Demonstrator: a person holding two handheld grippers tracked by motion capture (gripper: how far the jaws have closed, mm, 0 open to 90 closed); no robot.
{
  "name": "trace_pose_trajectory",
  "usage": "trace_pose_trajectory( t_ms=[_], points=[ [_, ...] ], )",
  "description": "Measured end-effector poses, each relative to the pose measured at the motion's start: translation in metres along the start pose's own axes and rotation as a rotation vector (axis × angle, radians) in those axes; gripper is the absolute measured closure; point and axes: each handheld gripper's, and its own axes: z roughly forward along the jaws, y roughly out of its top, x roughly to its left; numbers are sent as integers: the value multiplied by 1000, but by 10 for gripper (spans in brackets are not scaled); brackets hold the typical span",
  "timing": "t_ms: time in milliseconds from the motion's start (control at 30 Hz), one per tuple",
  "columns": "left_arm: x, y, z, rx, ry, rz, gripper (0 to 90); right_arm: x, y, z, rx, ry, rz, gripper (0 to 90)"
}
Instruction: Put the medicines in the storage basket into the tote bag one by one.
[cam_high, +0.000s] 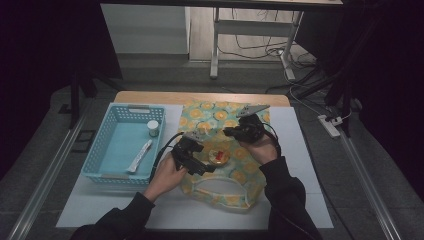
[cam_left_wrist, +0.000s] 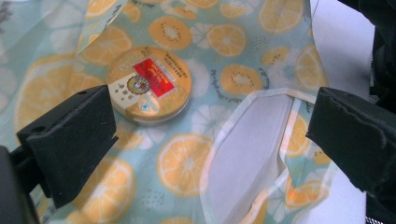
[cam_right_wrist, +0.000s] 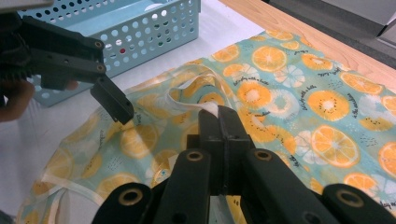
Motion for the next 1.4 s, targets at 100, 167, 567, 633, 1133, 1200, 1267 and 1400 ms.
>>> trace_pose_trajectory(
  t_ms=[100,167,567,633,1133,1200,1267,1400],
  points=[
    [3,-3,-6,2,-2,3,8,0,0,0,1,0,2,900],
    [5,-5,-10,11,8,1,3,0,0,0,2,1,1,900],
    [19,-17,-35,20,89,-30,2,0,0,1,3,1,2,900],
    [21,-18,-39,13,92,-42,3,-1,-1,1,3,1,2,900],
    [38,-32,-75,-9,156,-90,4,-1,-1,0,1,-2,5,900],
    [41,-35,-79,-7,170,-97,4,-1,-1,0,1,-1,6,900],
    [44,-39,-84,-2,183,-104,4,-1,-1,0,0,-1,7,900],
    [51,-45,-93,-3,213,-122,3,-1,-1,0,1,-1,7,900]
  ],
)
